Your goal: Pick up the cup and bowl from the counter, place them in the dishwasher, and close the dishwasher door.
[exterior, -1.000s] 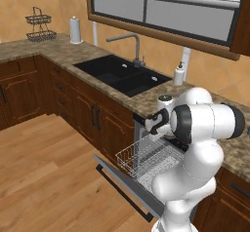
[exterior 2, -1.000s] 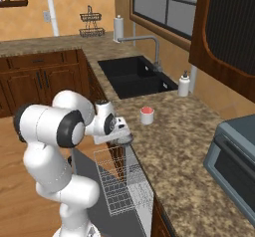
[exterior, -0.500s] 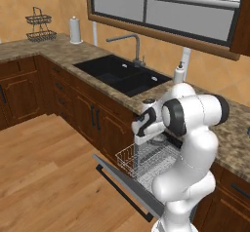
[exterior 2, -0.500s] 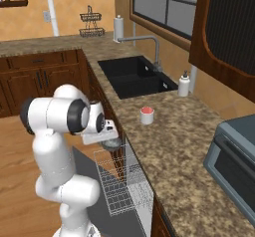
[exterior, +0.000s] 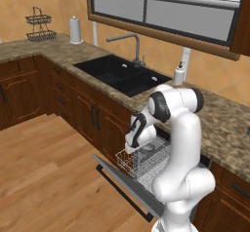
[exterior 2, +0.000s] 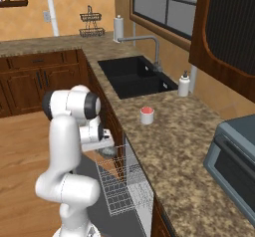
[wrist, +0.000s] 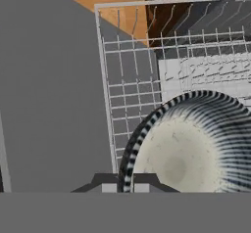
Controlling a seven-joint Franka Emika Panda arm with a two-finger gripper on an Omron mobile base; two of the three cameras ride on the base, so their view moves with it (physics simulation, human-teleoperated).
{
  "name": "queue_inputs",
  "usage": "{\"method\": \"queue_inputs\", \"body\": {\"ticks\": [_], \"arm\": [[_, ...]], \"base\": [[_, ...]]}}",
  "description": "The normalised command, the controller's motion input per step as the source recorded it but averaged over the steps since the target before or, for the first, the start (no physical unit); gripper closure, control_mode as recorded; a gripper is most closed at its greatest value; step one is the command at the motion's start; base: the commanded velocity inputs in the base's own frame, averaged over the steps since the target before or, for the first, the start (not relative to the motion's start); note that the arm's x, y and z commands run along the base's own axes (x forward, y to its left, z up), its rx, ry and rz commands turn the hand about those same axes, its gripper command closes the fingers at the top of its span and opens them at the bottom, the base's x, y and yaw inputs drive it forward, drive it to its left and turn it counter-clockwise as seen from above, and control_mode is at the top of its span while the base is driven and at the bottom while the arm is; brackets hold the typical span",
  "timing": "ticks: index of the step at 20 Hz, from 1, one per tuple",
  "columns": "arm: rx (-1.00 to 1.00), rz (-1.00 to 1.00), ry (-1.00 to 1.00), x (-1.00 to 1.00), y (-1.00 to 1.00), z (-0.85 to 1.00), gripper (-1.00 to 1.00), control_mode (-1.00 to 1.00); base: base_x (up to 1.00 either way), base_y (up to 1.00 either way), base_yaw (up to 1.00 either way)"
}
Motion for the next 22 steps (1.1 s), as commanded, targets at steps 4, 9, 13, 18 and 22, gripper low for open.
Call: {"method": "queue_inputs", "body": {"ticks": [4, 9, 13, 18, 22], "arm": [[0.0, 0.0, 0.0, 0.64, 0.17, -0.68, 1.0, -1.0], [0.0, -0.01, 0.0, 0.69, 0.06, -0.57, 1.0, -1.0], [0.0, -0.03, 0.0, 0.74, 0.0, -0.58, 1.0, -1.0], [0.0, -0.03, 0.0, 0.64, 0.0, -0.64, 1.0, -1.0], [0.0, -0.03, 0.0, 0.39, 0.0, -0.64, 1.0, -1.0]], "base": [[0.0, 0.0, 0.0], [0.0, 0.0, 0.0], [0.0, 0.0, 0.0], [0.0, 0.0, 0.0], [0.0, 0.0, 0.0]]}}
